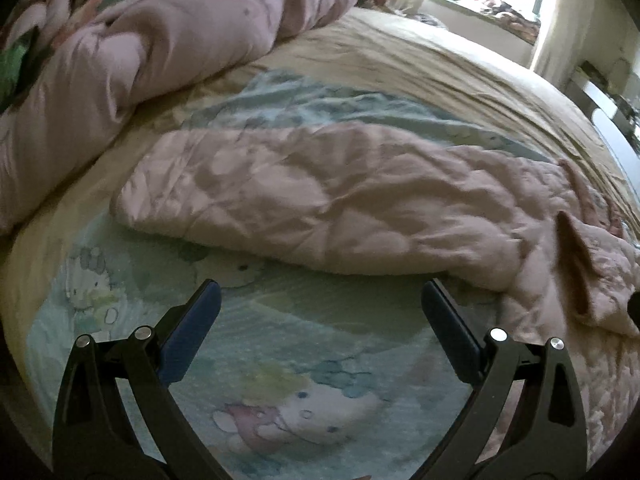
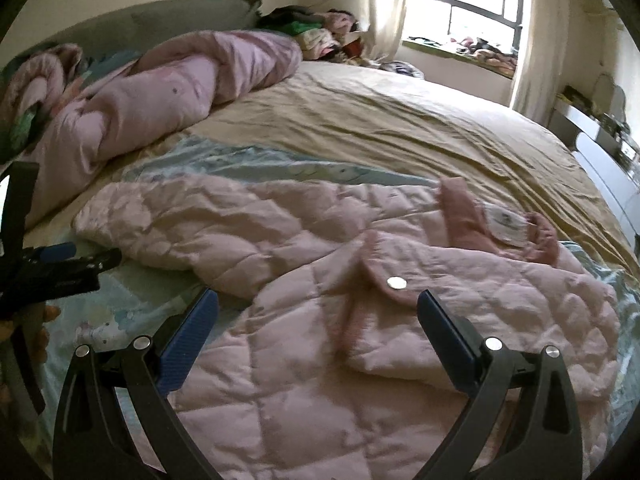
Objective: Fold large clothes
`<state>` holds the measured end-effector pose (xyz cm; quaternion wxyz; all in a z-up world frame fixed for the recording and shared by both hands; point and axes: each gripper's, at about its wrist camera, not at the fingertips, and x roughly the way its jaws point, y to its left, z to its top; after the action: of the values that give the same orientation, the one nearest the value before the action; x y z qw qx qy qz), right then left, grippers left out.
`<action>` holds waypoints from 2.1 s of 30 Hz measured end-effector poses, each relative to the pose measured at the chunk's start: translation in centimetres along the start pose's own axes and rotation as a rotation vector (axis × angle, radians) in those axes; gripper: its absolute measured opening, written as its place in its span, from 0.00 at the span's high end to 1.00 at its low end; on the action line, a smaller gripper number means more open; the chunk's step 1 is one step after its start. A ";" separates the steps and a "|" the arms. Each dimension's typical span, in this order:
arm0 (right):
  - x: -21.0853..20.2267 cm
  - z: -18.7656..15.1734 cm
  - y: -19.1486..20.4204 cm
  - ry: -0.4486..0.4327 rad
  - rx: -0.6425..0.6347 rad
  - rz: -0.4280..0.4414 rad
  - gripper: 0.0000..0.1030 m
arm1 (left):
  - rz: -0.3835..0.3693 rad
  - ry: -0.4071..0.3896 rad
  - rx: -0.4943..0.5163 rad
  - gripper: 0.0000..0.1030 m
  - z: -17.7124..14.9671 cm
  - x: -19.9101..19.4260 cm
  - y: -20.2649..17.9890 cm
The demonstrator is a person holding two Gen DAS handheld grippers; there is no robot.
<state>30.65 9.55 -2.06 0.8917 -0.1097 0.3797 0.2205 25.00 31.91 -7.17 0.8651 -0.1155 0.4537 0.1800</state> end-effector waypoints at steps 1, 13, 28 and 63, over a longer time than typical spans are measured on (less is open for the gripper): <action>0.3 -0.1 0.3 0.004 -0.005 0.006 0.04 | 0.003 0.005 -0.010 0.09 -0.1 0.4 0.4; 4.4 -0.9 3.9 0.060 -0.050 0.052 0.04 | -0.055 0.096 -0.257 0.09 0.2 5.8 7.6; 5.5 -1.7 2.6 0.080 -0.027 0.023 0.04 | -0.072 0.056 -0.499 0.43 4.7 10.2 12.9; -8.7 -9.8 -17.4 -0.076 0.339 -0.127 0.04 | -0.191 -0.444 0.000 0.91 10.2 -17.3 -10.5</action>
<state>27.50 -12.01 -2.01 0.9233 0.0267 0.3697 0.1009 27.89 22.48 13.23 0.9567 -0.1155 0.2396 0.1183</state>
